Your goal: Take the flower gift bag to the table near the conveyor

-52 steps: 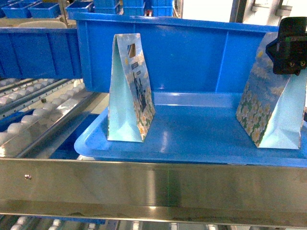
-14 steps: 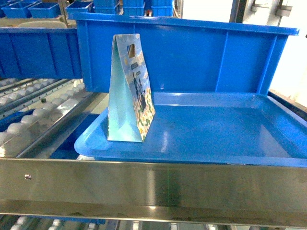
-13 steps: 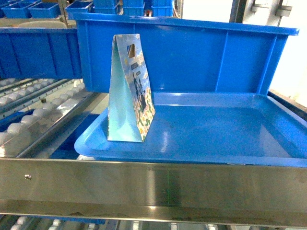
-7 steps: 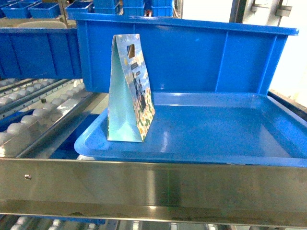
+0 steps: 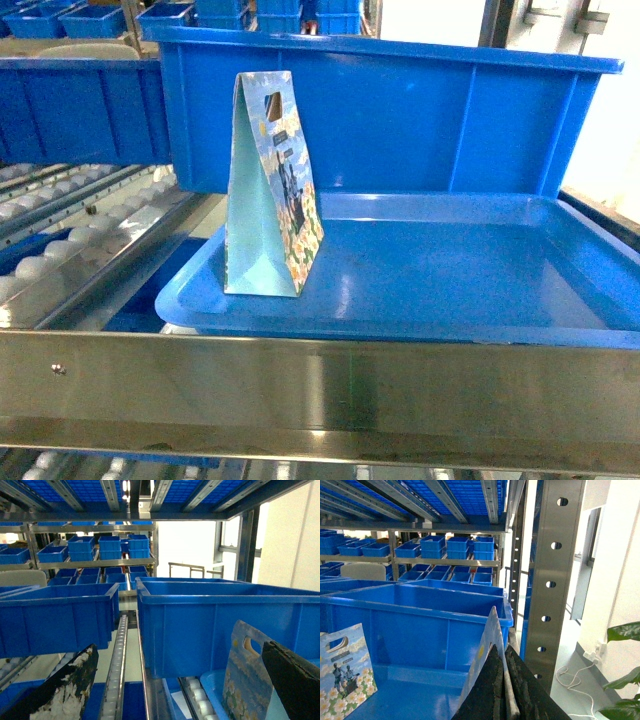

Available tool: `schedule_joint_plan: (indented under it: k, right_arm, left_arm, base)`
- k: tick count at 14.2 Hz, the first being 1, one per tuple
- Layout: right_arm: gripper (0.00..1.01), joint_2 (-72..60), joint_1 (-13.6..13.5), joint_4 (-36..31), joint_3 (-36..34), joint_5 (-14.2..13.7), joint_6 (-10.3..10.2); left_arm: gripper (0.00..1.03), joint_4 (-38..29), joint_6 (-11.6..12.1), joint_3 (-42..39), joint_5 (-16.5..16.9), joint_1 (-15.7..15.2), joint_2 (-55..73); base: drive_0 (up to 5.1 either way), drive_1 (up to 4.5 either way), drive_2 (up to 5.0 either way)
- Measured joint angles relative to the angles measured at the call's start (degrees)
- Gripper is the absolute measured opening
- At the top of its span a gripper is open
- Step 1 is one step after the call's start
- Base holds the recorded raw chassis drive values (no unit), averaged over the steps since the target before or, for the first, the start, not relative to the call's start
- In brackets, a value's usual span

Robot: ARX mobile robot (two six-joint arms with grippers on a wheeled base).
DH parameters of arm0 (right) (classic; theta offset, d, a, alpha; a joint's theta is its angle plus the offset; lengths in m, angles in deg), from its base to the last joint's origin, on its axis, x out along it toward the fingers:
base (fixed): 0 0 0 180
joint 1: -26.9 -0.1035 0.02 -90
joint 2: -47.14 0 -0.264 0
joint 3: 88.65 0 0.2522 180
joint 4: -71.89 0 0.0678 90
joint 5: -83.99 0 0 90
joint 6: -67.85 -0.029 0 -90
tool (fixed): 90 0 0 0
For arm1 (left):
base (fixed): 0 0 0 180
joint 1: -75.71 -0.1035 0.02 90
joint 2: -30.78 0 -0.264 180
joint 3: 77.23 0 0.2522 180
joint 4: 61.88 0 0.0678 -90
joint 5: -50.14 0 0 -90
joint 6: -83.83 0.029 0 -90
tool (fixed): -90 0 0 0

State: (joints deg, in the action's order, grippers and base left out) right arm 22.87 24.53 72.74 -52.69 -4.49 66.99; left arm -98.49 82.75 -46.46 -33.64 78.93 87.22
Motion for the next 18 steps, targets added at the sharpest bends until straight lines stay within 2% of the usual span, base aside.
schedule_joint_plan:
  k: [2,4,6,9,12,15,18]
  right_arm:
    - [0.02,0.02,0.00,-0.09,0.00,-0.04,0.00]
    - [0.02,0.00,0.02,0.00,0.00,-0.04,0.00]
    - [0.02,0.00,0.00,-0.02,0.00,-0.02,0.00]
    - [0.02,0.00,0.00,-0.02,0.00,-0.02,0.00]
    - [0.02,0.00,0.00,-0.02,0.00,-0.04,0.02]
    - [0.02,0.00,0.00,-0.02,0.00,-0.02,0.00]
    - [0.02,0.00,0.00,-0.02,0.00,-0.02,0.00]
  left_arm:
    - [0.98,-0.98,-0.44,6.84,-1.11,0.55,5.57]
    - [0.98,-0.31,-0.50,12.13,-2.19,3.13,8.72]
    - [0.98,2.73,-0.09,16.68,-3.28,8.24,12.00]
    - [0.98,6.86,2.45,21.18,-8.41,17.42,16.70]
    - [0.98,8.81,4.57,22.73,-14.84,23.02,23.02]
    - [0.98,9.73,4.57,22.73,-18.67,24.52,28.04]
    - [0.98,9.92,3.43,22.75,-19.30,24.74,30.10]
  base:
    - [0.0,0.00,0.0]
    - [0.0,0.00,0.0]
    - [0.0,0.00,0.0]
    - [0.0,0.00,0.0]
    - [0.0,0.00,0.0]
    - [0.0,0.00,0.0]
    - [0.0,0.00,0.0]
